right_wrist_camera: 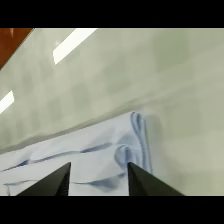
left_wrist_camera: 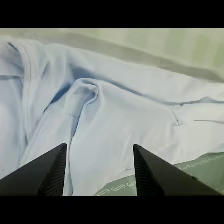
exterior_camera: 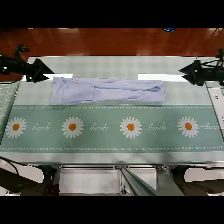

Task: Fold the shirts.

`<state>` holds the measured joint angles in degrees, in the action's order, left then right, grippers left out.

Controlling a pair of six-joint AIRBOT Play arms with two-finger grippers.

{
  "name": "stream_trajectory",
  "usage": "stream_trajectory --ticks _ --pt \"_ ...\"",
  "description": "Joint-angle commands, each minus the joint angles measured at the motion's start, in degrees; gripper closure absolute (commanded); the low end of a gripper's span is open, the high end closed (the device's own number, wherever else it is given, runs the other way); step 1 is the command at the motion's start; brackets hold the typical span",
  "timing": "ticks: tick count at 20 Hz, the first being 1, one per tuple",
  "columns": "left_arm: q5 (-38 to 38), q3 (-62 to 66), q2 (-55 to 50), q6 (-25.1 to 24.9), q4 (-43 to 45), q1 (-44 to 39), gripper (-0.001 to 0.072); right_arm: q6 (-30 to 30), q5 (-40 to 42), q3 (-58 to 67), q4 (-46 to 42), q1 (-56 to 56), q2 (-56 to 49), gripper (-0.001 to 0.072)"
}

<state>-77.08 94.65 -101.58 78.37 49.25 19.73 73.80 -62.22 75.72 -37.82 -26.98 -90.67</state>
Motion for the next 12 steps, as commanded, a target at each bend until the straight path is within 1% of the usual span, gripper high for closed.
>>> stream_trajectory --ticks 1,3,5,6,8,10,12 --pt "11.45 -10.84 14.62 -5.51 0.68 1.29 0.0198 4.70 3.87 -6.60 -9.64 -6.97 8.59 0.0298" --pt "20.35 -22.34 24.41 -8.61 0.22 -1.36 0.0198 5.01 6.80 -14.05 -9.66 -7.56 10.19 0.0298" --pt "26.69 -33.31 32.54 -10.49 0.24 -5.38 0.0198 3.63 7.63 -18.67 -7.50 -6.60 8.87 0.0298" --pt "28.26 -37.09 35.04 -10.86 0.24 -7.10 0.0198 2.51 7.32 -19.56 -6.05 -5.70 7.34 0.0298" --pt "28.52 -41.48 37.03 -10.84 0.24 -9.88 0.0198 1.14 5.79 -19.47 -1.90 -3.63 3.78 0.0297" --pt "28.50 -42.47 36.65 -10.62 0.20 -11.56 0.0198 -0.81 5.81 -19.39 3.61 -1.53 0.72 0.0297" --pt "28.96 -42.47 36.48 -10.64 -0.42 -12.61 0.0198 -1.14 5.64 -18.01 5.97 0.72 -2.43 0.0298"
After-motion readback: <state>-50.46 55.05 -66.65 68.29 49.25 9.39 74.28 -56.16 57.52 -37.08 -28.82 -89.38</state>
